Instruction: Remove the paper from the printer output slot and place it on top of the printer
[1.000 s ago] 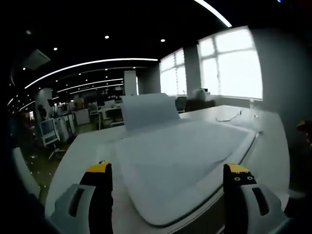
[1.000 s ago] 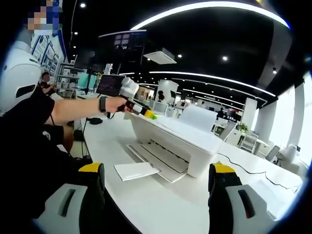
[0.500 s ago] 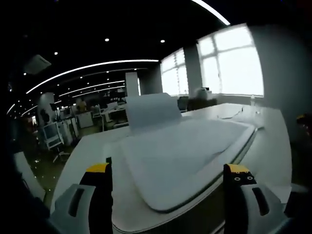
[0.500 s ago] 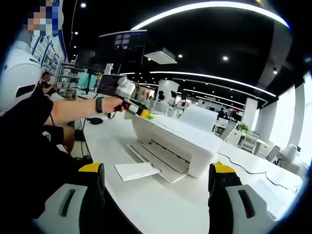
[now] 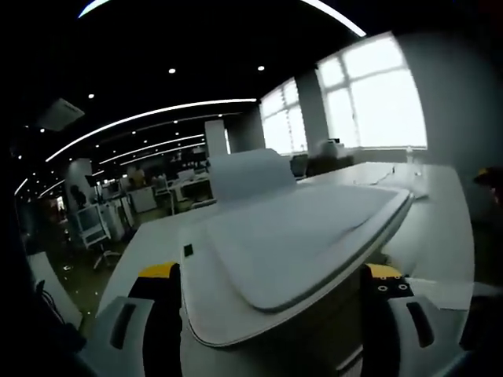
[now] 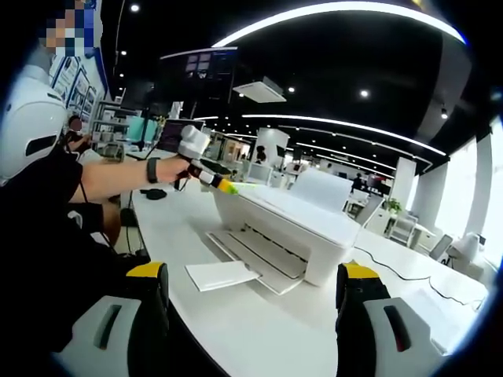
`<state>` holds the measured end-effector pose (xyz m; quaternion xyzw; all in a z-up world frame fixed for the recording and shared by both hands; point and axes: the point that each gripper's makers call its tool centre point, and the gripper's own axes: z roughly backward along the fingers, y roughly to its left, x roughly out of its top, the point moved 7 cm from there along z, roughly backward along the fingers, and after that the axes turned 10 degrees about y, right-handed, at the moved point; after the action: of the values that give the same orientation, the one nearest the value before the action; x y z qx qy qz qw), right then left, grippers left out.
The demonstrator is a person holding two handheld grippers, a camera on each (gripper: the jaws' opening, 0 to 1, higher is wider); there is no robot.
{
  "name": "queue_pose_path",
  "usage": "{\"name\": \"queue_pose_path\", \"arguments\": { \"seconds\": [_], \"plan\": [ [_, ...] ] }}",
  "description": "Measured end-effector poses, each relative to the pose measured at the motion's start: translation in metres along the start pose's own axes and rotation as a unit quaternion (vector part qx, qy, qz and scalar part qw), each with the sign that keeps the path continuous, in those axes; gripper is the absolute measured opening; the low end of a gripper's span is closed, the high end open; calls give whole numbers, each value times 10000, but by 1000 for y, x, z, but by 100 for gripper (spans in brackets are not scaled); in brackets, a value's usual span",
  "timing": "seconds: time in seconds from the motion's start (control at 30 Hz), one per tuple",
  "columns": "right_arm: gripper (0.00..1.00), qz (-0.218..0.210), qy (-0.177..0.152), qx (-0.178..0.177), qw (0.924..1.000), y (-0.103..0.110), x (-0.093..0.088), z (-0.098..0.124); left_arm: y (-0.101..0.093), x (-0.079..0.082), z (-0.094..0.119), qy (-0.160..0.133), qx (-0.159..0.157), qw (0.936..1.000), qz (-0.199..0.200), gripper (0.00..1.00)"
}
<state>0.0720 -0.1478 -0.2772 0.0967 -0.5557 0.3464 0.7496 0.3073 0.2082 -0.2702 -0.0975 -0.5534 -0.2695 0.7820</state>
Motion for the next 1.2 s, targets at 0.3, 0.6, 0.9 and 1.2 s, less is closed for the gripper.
{"name": "queue_pose_path", "arguments": {
  "seconds": [0.3, 0.6, 0.9, 1.2],
  "plan": [
    [83, 8, 8, -5, 10000, 1, 1, 0, -21, -7, 11, 10, -28, 10000, -2, 97],
    [83, -1, 14, 7, 10000, 1, 0, -1, -17, -15, 16, -12, 17, 10000, -88, 97],
    [83, -16, 23, 17, 10000, 1, -2, -2, -16, -26, 24, 37, 72, 9998, -158, 97],
    [83, 13, 16, 5, 10000, 1, 1, -1, -19, -29, 33, -14, 113, 9997, -238, 97]
  ]
}}
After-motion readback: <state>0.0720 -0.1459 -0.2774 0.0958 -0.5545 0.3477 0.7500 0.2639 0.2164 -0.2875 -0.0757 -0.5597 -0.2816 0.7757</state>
